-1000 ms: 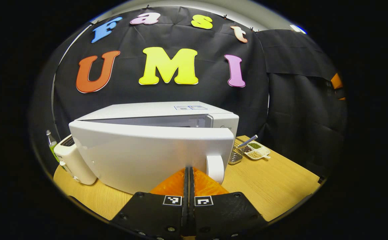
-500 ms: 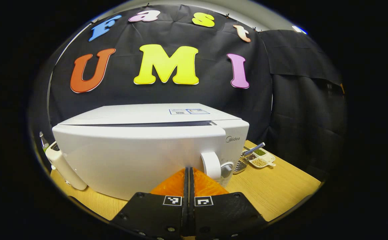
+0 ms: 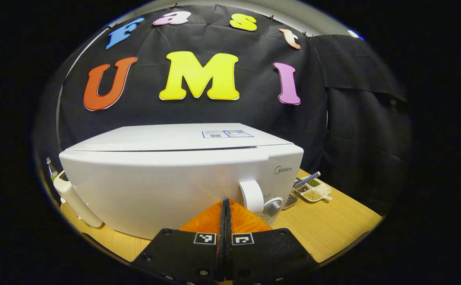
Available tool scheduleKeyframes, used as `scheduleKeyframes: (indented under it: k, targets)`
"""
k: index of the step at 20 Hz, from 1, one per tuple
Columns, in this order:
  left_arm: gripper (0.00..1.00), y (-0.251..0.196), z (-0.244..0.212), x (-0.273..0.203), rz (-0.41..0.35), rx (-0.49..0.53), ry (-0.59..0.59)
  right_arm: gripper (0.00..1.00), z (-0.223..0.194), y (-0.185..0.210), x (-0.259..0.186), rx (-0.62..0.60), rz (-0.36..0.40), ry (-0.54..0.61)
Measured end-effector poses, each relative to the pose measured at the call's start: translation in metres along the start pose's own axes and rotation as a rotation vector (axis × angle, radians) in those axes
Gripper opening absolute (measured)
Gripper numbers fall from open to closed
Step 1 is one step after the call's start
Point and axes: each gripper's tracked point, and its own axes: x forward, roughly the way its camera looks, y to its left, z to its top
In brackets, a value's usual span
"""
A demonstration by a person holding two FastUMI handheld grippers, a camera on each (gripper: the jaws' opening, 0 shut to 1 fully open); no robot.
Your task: Open the microwave oven with the left hand, put the food in, and close the microwave oven.
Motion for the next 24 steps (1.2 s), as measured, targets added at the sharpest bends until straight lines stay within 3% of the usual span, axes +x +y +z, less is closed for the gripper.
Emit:
scheduleKeyframes:
  k: [5,6,7,12,13,14,17,19,20,21,22,23,24]
  targets:
    - [0.0,0.0,-0.001,0.007,0.005,-0.024,0.033,1.0,-0.005,0.002,-0.01,0.009,0.004,0.005]
    - [0.0,0.002,-0.003,0.003,0.015,-0.03,0.047,0.91,-0.005,0.002,-0.013,0.003,0.002,0.0]
    - [0.0,0.001,-0.003,-0.005,0.021,-0.036,0.044,1.0,-0.003,0.003,-0.017,-0.013,0.0,-0.01]
    - [0.0,-0.002,-0.007,-0.068,0.02,-0.029,0.03,1.0,0.006,0.017,-0.035,-0.076,0.007,-0.069]
    - [0.06,-0.002,-0.012,-0.079,0.023,-0.031,0.044,1.0,0.008,0.022,-0.037,-0.092,0.016,-0.074]
    - [0.19,-0.002,-0.021,-0.091,0.023,-0.036,0.074,1.0,0.008,0.029,-0.039,-0.107,0.031,-0.081]
    - [0.97,0.014,-0.036,-0.116,0.101,0.003,0.126,1.0,0.014,0.053,-0.041,-0.171,0.072,-0.109]
    - [0.95,0.014,-0.028,-0.138,0.095,0.016,0.118,1.0,0.015,0.075,-0.042,-0.19,0.114,-0.116]
    - [0.95,0.013,-0.022,-0.148,0.085,0.015,0.114,0.91,0.016,0.084,-0.043,-0.19,0.136,-0.121]
    - [0.95,0.013,-0.012,-0.159,0.078,0.009,0.107,1.0,0.017,0.094,-0.043,-0.19,0.156,-0.127]
    - [0.95,0.014,-0.001,-0.171,0.075,-0.001,0.103,0.91,0.018,0.102,-0.044,-0.192,0.173,-0.136]
    - [0.95,0.015,0.016,-0.183,0.072,-0.008,0.086,1.0,0.02,0.111,-0.045,-0.196,0.188,-0.146]
    - [0.95,0.024,0.03,-0.191,0.078,-0.011,0.061,0.91,0.022,0.121,-0.046,-0.2,0.206,-0.158]
